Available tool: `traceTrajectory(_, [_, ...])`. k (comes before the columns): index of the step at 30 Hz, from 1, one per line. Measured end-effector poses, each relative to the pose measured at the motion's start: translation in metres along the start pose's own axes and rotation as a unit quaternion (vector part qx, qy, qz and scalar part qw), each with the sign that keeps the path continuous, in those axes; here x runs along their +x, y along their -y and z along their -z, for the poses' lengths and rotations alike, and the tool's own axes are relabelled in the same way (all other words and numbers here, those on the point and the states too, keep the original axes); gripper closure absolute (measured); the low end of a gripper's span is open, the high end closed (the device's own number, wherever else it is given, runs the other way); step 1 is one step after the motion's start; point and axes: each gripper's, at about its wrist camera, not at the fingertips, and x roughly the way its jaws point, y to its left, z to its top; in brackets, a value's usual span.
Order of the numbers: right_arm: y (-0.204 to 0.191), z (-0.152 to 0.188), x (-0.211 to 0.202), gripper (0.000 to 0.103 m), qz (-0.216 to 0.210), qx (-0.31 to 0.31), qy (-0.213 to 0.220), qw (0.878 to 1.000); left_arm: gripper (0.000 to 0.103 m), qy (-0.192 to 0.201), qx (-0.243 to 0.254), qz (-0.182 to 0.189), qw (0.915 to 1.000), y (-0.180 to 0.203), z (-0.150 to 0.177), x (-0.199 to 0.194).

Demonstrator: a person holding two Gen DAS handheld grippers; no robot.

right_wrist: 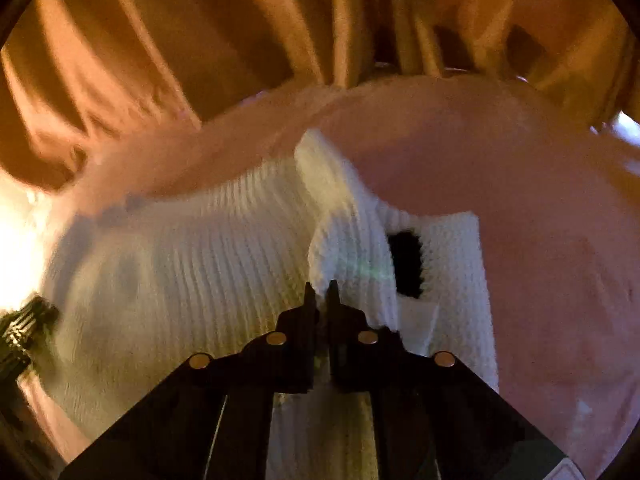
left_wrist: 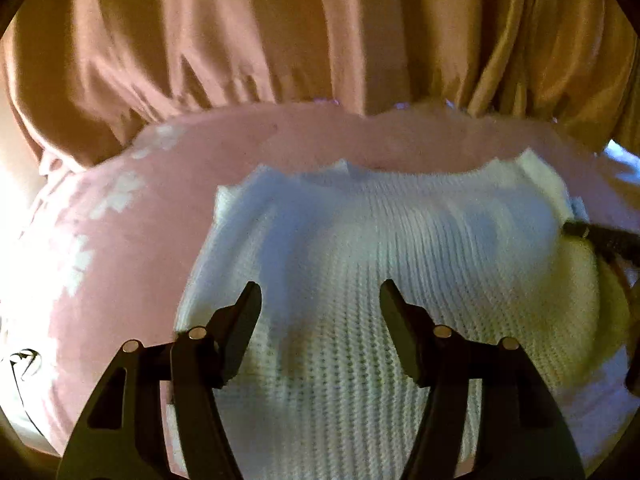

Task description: Fold small clothes

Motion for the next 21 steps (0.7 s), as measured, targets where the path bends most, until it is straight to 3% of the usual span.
traceTrajectory(2, [0.002, -0.010, -0.007, 0.098, 0.018, -0.002, 0.024, 1.000, 0.043, -0.012, 0.003, 0.000, 0.9999, 0.002, 0.006, 0.011])
traceTrajectory(5, [0.007, -0.008, 0.005, 0.096, 0.024, -0.006, -0.012, 1.000, 0.043, -0.021, 0.008, -0.005, 0.9997, 0.004, 0.012, 0.020])
traceTrajectory(7, [0.000, -0.002, -0.012, 0.090, 0.023, -0.012, 0.000, 1.000, 0.043, -0.018, 0.008, -0.006, 0.9998, 0.003, 0.013, 0.019])
traceTrajectory(9, [-0.013, 0.013, -0.039, 0.073, 0.026, -0.026, 0.027, 0.999, 0.042, -0.017, 0.009, -0.007, 0.9998, 0.002, 0.013, 0.019])
traceTrajectory(13, [-0.027, 0.050, -0.066, 0.073, 0.037, -0.036, 0.039, 0.998, 0.042, -0.017, 0.007, -0.007, 0.9998, 0.001, 0.016, 0.017])
traceTrajectory(16, [-0.025, 0.079, -0.059, 0.074, 0.082, -0.063, 0.005, 0.995, 0.041, -0.018, 0.010, -0.008, 0.9998, 0.002, 0.018, 0.013])
traceTrajectory(18, [-0.018, 0.091, -0.047, 0.086, 0.122, -0.091, -0.019, 0.988, 0.041, -0.018, 0.011, -0.008, 0.9997, 0.002, 0.019, 0.011])
traceTrajectory(21, [-0.002, 0.090, -0.058, 0.091, 0.104, -0.052, -0.020, 0.993, 0.040, -0.019, 0.015, -0.012, 0.9996, 0.001, 0.023, 0.005])
